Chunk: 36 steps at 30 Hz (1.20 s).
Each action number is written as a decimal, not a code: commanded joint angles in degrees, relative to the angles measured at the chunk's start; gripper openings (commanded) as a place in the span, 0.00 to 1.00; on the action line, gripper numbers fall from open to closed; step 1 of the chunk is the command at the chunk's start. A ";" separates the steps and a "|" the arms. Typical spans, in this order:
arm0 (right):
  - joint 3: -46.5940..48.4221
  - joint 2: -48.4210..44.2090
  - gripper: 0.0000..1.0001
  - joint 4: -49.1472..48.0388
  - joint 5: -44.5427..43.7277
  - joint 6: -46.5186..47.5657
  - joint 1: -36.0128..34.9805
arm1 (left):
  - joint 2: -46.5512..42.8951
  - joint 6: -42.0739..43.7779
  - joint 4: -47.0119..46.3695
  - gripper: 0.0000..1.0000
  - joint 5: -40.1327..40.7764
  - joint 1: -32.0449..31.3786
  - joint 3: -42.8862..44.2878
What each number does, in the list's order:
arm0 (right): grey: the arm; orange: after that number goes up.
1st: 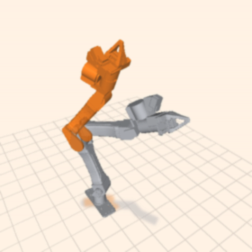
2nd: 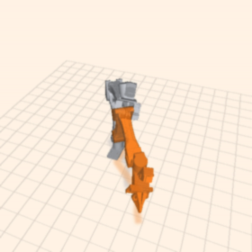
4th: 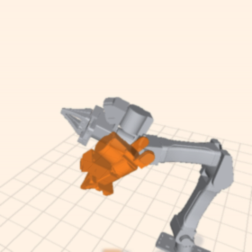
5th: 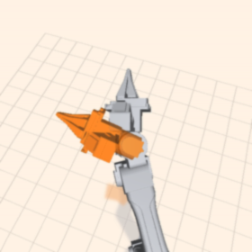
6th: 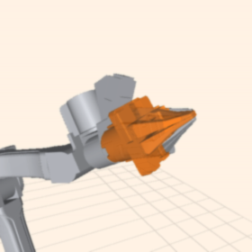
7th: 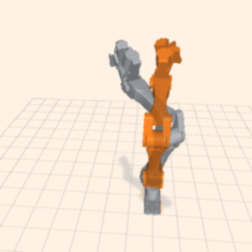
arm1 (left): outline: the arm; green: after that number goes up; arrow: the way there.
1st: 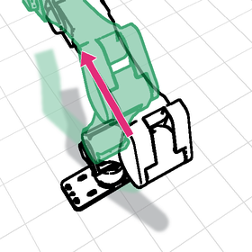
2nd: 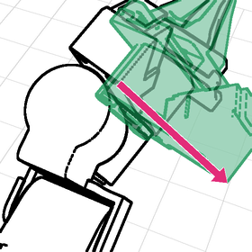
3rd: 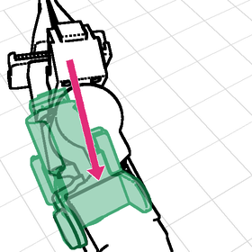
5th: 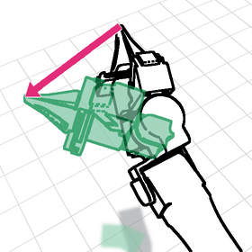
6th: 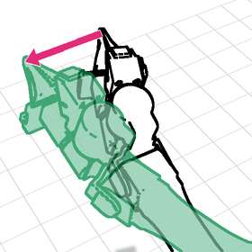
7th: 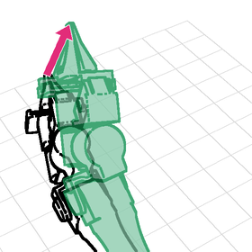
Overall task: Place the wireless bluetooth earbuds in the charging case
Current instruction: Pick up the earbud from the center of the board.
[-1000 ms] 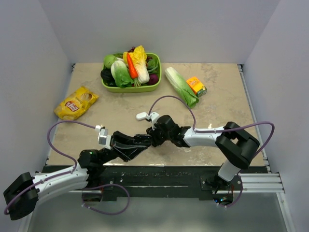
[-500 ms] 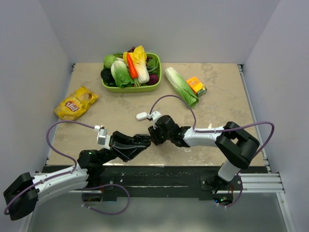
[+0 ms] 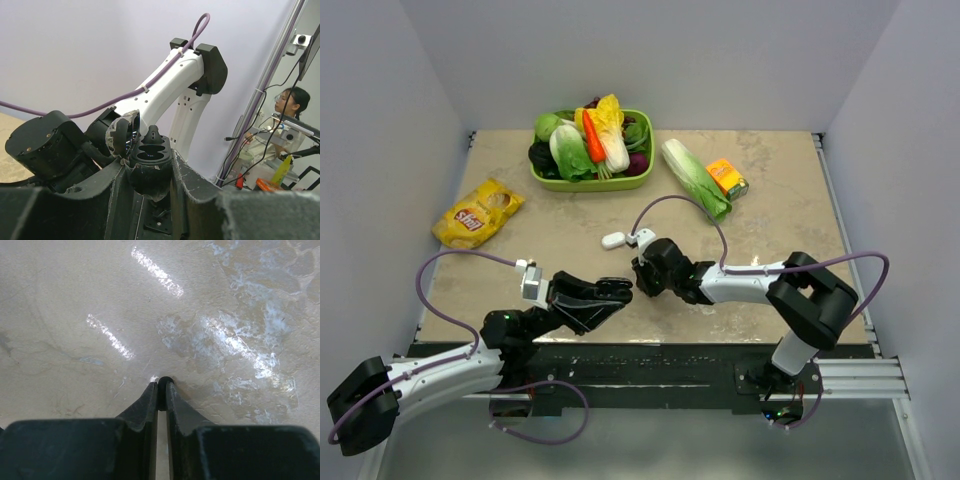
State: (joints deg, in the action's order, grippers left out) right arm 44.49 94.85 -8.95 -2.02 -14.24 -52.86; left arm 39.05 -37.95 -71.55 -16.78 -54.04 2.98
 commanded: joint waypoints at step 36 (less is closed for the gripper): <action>7.09 -53.69 0.00 30.38 1.57 -2.99 1.18 | 1.29 8.16 9.94 0.00 2.73 6.13 -4.31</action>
State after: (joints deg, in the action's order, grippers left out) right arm 46.35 46.50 15.79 -6.22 -18.35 -51.72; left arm 39.42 -31.79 -62.00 -13.19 -51.27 2.98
